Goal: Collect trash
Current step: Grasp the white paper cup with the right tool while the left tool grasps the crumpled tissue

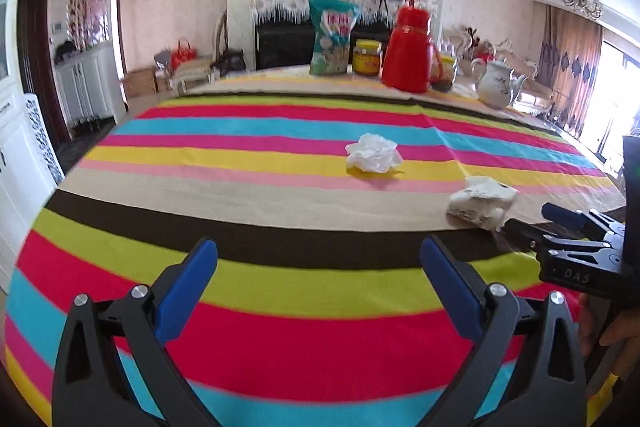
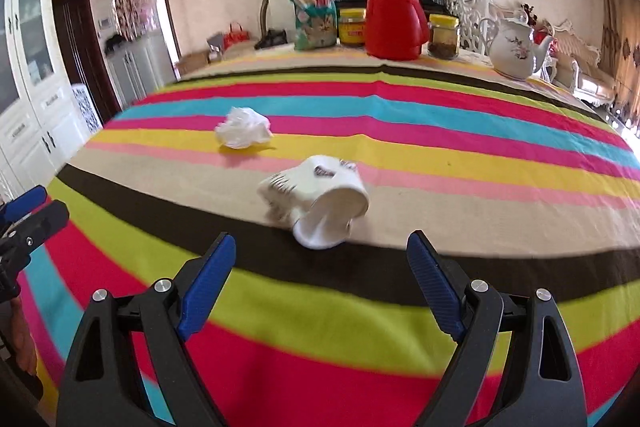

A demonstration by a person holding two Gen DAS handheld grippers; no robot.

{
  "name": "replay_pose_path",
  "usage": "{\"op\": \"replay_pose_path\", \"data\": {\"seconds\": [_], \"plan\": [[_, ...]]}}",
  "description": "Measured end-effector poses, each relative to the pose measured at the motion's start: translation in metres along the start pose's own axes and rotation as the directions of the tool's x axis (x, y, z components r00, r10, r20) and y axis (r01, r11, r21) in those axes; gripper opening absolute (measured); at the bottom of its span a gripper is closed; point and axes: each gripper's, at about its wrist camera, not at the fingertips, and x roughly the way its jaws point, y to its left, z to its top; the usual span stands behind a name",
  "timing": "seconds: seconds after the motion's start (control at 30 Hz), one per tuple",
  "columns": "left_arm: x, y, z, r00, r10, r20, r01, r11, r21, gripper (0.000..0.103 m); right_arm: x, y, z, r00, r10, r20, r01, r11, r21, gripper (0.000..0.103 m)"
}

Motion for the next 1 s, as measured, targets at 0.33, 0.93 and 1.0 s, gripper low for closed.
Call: {"op": "replay_pose_path", "data": {"seconds": [0.33,0.93,1.0], "plan": [[0.087,0.001,0.033,0.992,-0.015,-0.129,0.010,0.999,-0.034,0.097,0.043,-0.002,0.026,0.996,0.035,-0.082,-0.038,0.999,-0.032,0.081],[0.167,-0.064,0.076,0.981,-0.004,-0.194,0.014,0.999,0.052,0.075,0.026,-0.028,0.025,0.998,0.042,-0.050,-0.045,0.998,-0.047,0.053],[0.178,-0.065,0.078,0.974,-0.007,-0.225,0.018,0.999,0.050,0.063,0.024,-0.031,0.027,0.998,0.041,-0.044,-0.043,0.998,-0.036,0.053]]}}
